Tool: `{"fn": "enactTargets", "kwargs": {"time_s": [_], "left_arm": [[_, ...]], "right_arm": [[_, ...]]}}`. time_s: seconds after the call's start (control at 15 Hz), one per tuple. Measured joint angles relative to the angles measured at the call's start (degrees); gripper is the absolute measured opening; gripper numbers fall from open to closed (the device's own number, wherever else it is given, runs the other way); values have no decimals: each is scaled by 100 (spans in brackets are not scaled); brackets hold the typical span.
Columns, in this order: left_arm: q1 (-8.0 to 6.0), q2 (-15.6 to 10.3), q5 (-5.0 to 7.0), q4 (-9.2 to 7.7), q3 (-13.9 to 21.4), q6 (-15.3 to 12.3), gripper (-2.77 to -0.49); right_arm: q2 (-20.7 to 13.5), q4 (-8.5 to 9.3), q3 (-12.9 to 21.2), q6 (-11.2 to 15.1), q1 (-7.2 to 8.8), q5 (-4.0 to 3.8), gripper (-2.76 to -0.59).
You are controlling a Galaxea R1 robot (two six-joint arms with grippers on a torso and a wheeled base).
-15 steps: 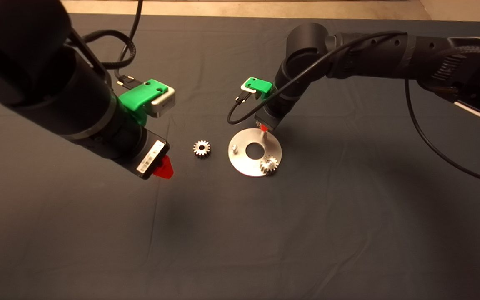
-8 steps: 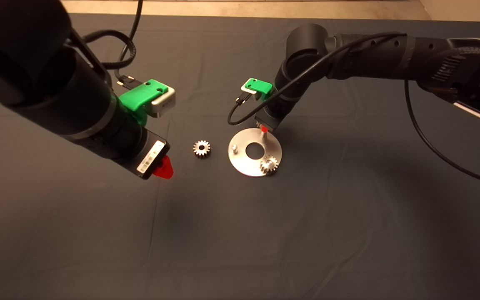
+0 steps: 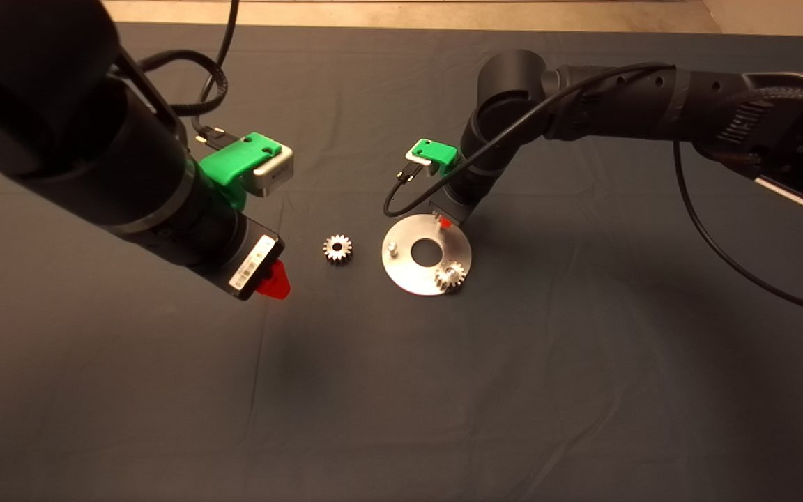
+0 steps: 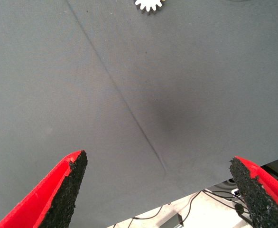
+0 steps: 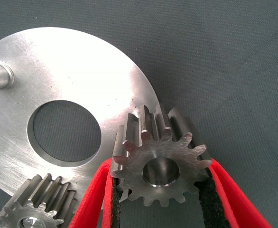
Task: Install three planetary gears onto the carrier pins
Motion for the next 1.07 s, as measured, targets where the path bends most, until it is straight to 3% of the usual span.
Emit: {"fn": "enactTargets", "kwargs": {"time_s": [1.07], "left_arm": [[0, -17, 0, 0, 9, 0, -109]], "right_arm": [[2, -44, 44, 85, -52, -22, -244]]}}
